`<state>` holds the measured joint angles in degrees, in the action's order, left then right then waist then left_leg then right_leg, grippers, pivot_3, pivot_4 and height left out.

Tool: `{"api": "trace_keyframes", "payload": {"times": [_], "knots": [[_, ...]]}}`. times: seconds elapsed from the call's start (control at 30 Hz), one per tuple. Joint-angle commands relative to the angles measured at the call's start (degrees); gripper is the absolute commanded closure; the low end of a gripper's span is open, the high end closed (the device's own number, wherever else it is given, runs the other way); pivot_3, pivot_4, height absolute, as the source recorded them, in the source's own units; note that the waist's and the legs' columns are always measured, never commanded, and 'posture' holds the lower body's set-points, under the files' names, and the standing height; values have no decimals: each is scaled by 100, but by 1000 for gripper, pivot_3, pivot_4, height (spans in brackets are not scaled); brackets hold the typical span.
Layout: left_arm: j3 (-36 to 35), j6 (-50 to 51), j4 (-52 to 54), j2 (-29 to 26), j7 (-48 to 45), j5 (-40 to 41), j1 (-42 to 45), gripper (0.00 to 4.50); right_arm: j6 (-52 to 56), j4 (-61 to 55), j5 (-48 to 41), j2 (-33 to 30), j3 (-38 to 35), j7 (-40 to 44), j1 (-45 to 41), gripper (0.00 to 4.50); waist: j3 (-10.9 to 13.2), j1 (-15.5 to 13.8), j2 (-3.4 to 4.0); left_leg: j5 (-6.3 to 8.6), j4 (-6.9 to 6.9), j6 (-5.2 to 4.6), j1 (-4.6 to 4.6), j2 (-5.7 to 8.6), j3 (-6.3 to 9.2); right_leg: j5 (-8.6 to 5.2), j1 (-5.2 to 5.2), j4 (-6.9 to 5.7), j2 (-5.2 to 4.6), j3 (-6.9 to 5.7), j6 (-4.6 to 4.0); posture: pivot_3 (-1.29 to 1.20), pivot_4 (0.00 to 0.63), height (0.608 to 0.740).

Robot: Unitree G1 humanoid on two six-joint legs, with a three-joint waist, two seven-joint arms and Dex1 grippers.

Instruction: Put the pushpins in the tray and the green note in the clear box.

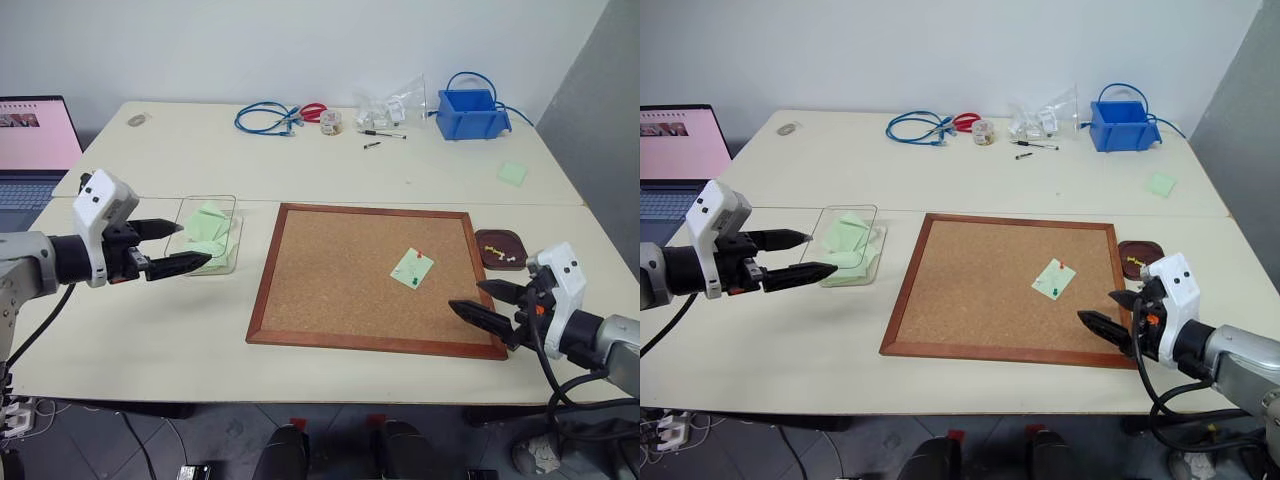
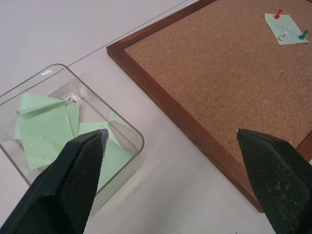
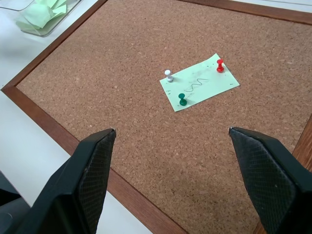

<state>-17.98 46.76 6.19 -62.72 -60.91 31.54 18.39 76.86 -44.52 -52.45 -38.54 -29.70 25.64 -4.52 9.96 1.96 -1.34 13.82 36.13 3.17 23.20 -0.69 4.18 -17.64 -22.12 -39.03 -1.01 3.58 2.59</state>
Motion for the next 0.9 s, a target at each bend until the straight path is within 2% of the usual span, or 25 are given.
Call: {"api": "trace_keyframes", "payload": {"times": [0.03, 0.27, 0.5, 0.67, 0.8, 0.87, 0.9], "knots": [[-24, -169, -13, -63, -22, -8, 146, 47, -162, -63, -26, -128, -167, -183, 12, 576, 0, 0, -1, 0, 0, 0, 0, 0, 0, 0, 0, 0, 0, 0, 0, 0, 150, 740], [60, -411, -157, -95, -47, -136, 156, 47, -425, 0, 209, -504, -213, -207, 304, 576, 0, -4, -1, 0, 0, 0, -1, 1, -1, 0, 0, -1, 0, 0, 0, 0, 150, 740], [166, -512, -208, -15, -40, -127, 279, 47, -740, 88, 608, -641, -427, -482, 466, 576, 1, -5, -3, 0, 1, 0, -2, 0, -2, 0, 1, -3, 0, 1, 0, 0, 150, 740], [497, -742, -276, 121, -96, -209, 560, 47, -817, 63, 564, -586, -448, -512, 500, 576, 0, -11, -4, 0, 1, 0, -2, 1, -3, 0, 2, -3, 0, 2, 0, 0, 150, 740], [887, -735, -204, 438, -111, -178, 995, 47, -880, -46, 518, -355, -336, -691, 463, 576, 0, -11, -6, 0, 4, 0, -2, 2, -3, 0, 3, -4, 1, 2, 0, 0, 150, 740], [1147, -765, -120, 782, -35, -180, 1228, 47, -963, -138, 605, -231, -101, -816, 460, 576, 0, -11, -6, 0, 5, 0, -2, 3, -3, 0, 4, -5, 1, 1, 0, 0, 150, 740], [1280, -782, -92, 1028, 54, -182, 1367, 221, -1007, -175, 624, -158, 14, -876, 428, 576, 0, -13, -6, 0, 5, 0, -2, 4, -3, 0, 4, -5, 1, 2, 0, 0, 150, 740]]}}
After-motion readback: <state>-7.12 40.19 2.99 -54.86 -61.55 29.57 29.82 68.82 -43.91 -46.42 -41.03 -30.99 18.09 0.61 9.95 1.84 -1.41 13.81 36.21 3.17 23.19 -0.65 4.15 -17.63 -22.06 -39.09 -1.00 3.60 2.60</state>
